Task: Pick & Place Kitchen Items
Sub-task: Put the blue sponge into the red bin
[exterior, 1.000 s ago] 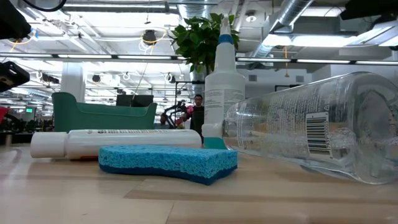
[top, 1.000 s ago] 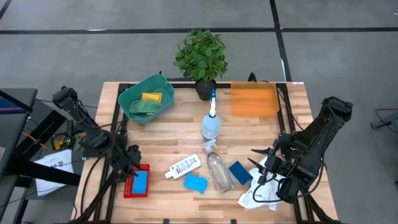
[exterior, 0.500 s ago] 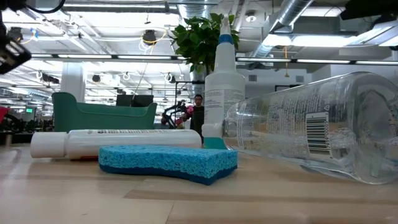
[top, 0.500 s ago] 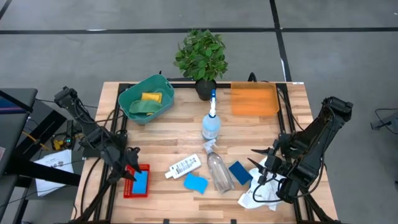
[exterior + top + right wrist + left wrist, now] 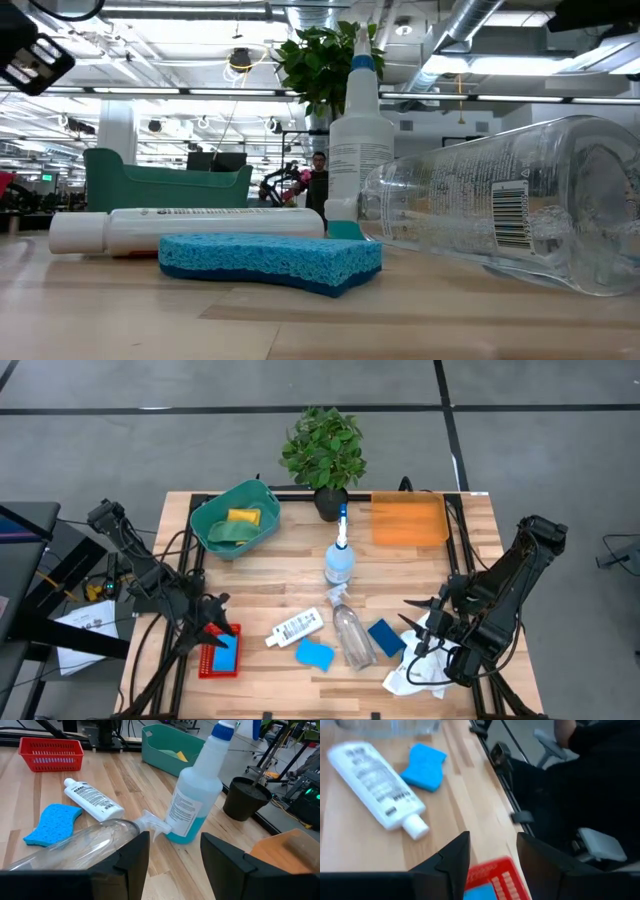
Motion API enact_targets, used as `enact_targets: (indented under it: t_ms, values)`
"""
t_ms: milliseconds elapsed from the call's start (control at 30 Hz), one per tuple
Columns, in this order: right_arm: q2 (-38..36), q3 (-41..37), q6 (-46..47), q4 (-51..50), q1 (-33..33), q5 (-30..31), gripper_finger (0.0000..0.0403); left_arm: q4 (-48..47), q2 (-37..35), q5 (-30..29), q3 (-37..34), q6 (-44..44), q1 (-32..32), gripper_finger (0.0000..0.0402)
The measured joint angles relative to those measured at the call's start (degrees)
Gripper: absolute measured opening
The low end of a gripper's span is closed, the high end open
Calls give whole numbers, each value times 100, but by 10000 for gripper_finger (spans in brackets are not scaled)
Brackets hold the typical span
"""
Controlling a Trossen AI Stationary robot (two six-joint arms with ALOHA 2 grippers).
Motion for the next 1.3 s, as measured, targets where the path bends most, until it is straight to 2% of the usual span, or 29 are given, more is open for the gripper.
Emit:
enact_targets:
  t_ms: [200,433,600,867,1100,1300]
  values:
    - [0,0,1,23,0,-2,171,886,349,-57,7,514,-2,167]
    - [0,0,1,45,0,-20,171,1332,970,-208,7,666,-2,180]
    - [0,0,1,68,-2,-20,171,1743,1405,-259,7,927,-2,177]
    - [0,0,-1,87,-9,-20,171,2342,2258,-672,7,1017,0,167]
    - [0,0,-51,67,-9,-15,171,3260,2952,-963,70,1514,2,166]
    - [0,0,-62,57,-15,-1,171,3401,3410,-1120,511,1069,5,166]
